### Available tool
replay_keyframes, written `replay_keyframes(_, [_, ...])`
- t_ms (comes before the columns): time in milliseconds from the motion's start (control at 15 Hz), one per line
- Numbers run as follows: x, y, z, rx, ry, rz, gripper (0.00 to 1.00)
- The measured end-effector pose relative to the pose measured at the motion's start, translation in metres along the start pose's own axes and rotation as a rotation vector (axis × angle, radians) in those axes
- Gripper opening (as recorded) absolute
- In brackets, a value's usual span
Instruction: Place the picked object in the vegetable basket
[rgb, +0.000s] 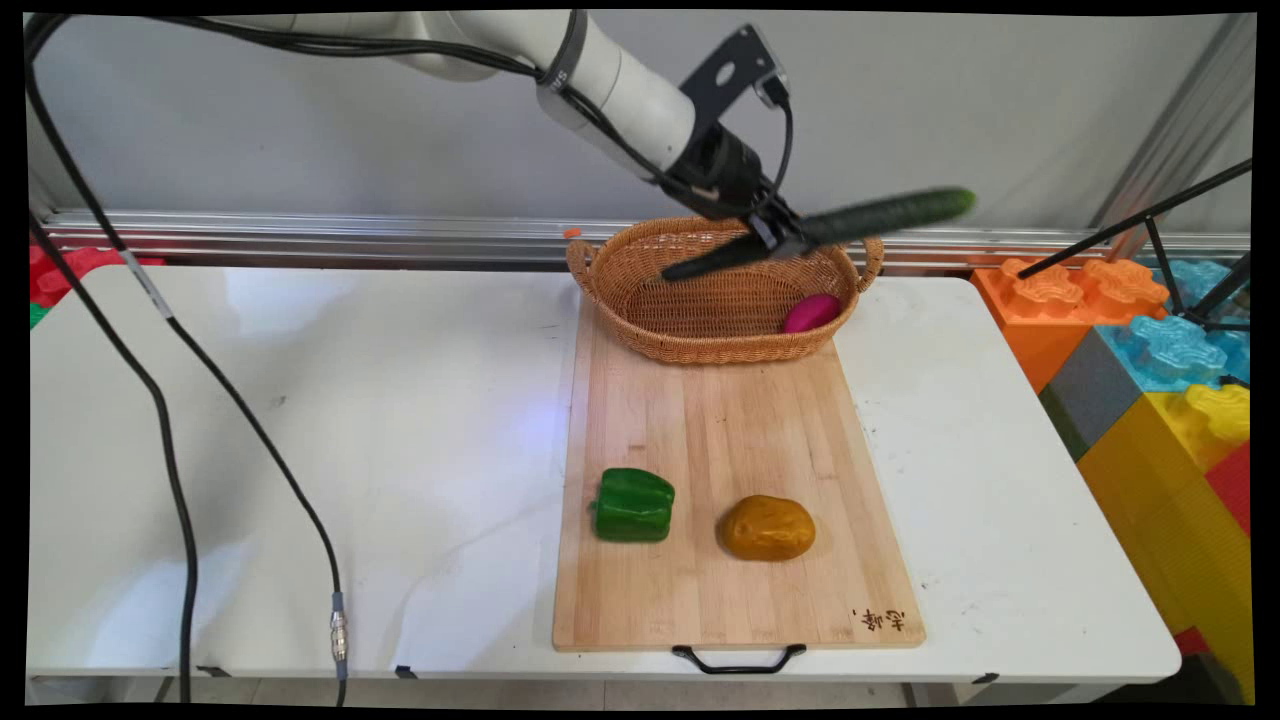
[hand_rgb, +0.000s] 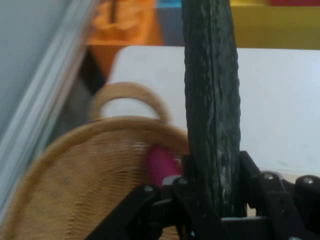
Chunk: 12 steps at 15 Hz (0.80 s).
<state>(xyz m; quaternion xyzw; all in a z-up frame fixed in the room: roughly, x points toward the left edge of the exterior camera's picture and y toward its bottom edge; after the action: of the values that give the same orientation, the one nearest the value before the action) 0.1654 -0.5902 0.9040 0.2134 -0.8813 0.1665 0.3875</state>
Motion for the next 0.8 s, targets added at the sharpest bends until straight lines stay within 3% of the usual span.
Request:
replay_keyframes(267, [-0.005, -0.028, 0.006, 0.096, 0.001, -0.041, 0.0])
replay_keyframes(467, [-0.014, -0.045, 0.019, 0.141, -0.002, -0.075, 0.0])
replay_keyframes(800, [-0.035, -0.057, 0.044, 0.174, -0.015, -0.129, 0.0])
